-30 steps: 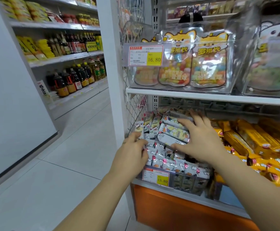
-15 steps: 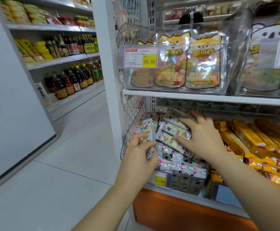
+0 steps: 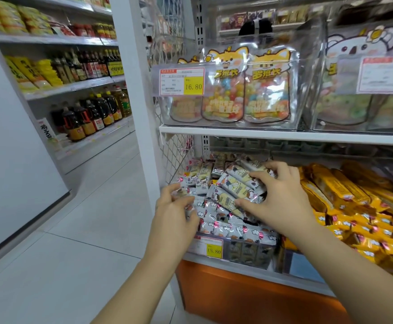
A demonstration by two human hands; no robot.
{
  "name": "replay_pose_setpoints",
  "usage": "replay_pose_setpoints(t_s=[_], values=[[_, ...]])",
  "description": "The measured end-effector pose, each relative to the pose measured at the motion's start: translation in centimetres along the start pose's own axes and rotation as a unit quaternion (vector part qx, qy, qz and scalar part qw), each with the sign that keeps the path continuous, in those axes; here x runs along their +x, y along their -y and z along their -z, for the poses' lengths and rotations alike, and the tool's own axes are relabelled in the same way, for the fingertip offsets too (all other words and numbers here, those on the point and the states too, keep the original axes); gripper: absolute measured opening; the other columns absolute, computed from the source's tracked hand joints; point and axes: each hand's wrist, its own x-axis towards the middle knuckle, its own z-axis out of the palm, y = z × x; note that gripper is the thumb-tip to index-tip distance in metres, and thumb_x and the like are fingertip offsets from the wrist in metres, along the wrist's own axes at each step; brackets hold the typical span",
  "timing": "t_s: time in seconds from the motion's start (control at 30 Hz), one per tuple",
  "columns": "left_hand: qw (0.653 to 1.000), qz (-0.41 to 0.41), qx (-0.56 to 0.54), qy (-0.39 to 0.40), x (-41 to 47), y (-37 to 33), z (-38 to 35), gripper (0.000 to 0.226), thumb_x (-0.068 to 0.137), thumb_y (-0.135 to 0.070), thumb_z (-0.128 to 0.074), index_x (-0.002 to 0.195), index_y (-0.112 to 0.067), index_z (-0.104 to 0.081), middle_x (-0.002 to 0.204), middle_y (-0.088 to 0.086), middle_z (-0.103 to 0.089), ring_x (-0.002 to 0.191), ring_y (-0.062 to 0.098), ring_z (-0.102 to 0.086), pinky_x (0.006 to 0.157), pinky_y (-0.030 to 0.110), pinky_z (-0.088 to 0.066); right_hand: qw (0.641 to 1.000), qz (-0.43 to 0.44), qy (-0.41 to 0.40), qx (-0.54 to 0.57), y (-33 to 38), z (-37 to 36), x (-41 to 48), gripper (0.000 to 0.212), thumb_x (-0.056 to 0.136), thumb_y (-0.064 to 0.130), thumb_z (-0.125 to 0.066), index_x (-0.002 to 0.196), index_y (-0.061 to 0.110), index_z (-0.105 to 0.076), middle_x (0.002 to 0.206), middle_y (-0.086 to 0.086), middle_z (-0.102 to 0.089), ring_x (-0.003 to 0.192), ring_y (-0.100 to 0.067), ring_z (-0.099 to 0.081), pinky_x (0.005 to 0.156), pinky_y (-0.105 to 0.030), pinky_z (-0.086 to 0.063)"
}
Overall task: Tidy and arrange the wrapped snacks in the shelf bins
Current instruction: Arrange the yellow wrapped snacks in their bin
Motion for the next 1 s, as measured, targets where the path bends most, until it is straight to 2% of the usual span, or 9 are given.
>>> replay_pose_setpoints(t_s=[0.1,0.2,0.37,0.47,0.57,0.63,0.8,0.93,1.0], values=[[0.999,0.009,0.028,0.035,0.5,0.4,-0.1,0.033,0.089,-0.014,-0.057,0.121,-0.013,-0.064,0.138,-0.001,-0.039,0.123,0.014,-0.044,0.096,0.014,-0.029,0.999,-0.016,-0.032,0.01,0.3,-0.8,0.1,0.07,0.066,0.064,-0.069,0.122,0.022,-0.06,0.132,-0.008,-0.041,0.123,-0.025,-0.026,0.093,-0.04,-0.041],[0.994,-0.002,0.096,0.057,0.8,0.5,-0.1,0.038,0.092,-0.019,-0.052,0.129,-0.018,-0.057,0.141,-0.002,-0.04,0.128,0.015,-0.037,0.1,0.02,-0.033,0.999,-0.031,-0.032,0.002,0.2,-1.2,0.4,0.07,0.069,0.062,-0.069,0.126,0.023,-0.057,0.135,-0.01,-0.039,0.124,-0.025,-0.024,0.099,-0.04,-0.035],[0.985,-0.075,0.155,0.018,2.7,-0.8,0.1,0.037,0.094,-0.028,-0.049,0.13,-0.029,-0.056,0.137,-0.007,-0.045,0.123,0.016,-0.038,0.1,0.029,-0.034,0.997,-0.038,-0.066,0.012,0.1,-1.9,0.8,0.066,0.066,0.058,-0.073,0.119,0.02,-0.062,0.128,-0.012,-0.045,0.121,-0.028,-0.029,0.093,-0.043,-0.041],[0.973,-0.118,0.18,0.081,5.0,-1.7,-1.1,0.035,0.096,-0.029,-0.047,0.129,-0.034,-0.056,0.143,-0.005,-0.04,0.13,0.019,-0.033,0.104,0.036,-0.032,0.995,-0.054,-0.085,0.018,0.3,-2.3,0.9,0.064,0.064,0.058,-0.075,0.115,0.02,-0.064,0.126,-0.011,-0.047,0.119,-0.026,-0.028,0.09,-0.042,-0.043],[0.953,-0.098,0.245,0.15,6.6,-1.1,-2.1,0.036,0.098,-0.033,-0.042,0.132,-0.039,-0.05,0.151,-0.002,-0.029,0.136,0.026,-0.028,0.109,0.043,-0.026,0.993,-0.069,-0.088,0.029,0.2,-2.4,1.0,0.064,0.065,0.057,-0.075,0.116,0.021,-0.063,0.124,-0.011,-0.047,0.119,-0.025,-0.027,0.088,-0.041,-0.043],[0.945,-0.089,0.271,0.157,7.2,-0.5,-2.4,0.038,0.098,-0.032,-0.04,0.134,-0.041,-0.047,0.151,0.0,-0.029,0.133,0.028,-0.035,0.109,0.042,-0.025,0.993,-0.073,-0.087,0.041,0.1,-2.4,1.1,0.063,0.065,0.056,-0.075,0.116,0.021,-0.063,0.123,-0.012,-0.047,0.12,-0.026,-0.028,0.087,-0.04,-0.043],[0.96,-0.069,0.249,0.111,8.1,-0.2,-3.1,0.043,0.094,-0.019,-0.044,0.133,-0.039,-0.048,0.139,0.002,-0.042,0.115,0.028,-0.053,0.104,0.042,-0.032,0.992,-0.076,-0.087,0.06,0.0,-2.4,1.0,0.061,0.066,0.056,-0.074,0.116,0.023,-0.063,0.126,-0.011,-0.045,0.123,-0.023,-0.024,0.088,-0.038,-0.041],[0.98,-0.031,0.176,0.085,9.2,-0.3,-3.5,0.042,0.093,-0.01,-0.046,0.128,-0.032,-0.055,0.129,0.007,-0.047,0.098,0.034,-0.059,0.082,0.043,-0.051,0.991,-0.09,-0.079,0.063,0.1,-2.4,1.2,0.062,0.067,0.059,-0.072,0.118,0.026,-0.061,0.126,-0.008,-0.044,0.124,-0.021,-0.022,0.09,-0.037,-0.04],[0.982,-0.014,0.165,0.085,9.9,-0.1,-3.4,0.04,0.095,-0.013,-0.044,0.131,-0.03,-0.053,0.131,0.008,-0.046,0.1,0.035,-0.058,0.081,0.039,-0.048,0.991,-0.096,-0.068,0.058,0.2,-2.3,1.4,0.063,0.068,0.061,-0.07,0.12,0.027,-0.059,0.125,-0.007,-0.043,0.122,-0.02,-0.021,0.089,-0.037,-0.04]])
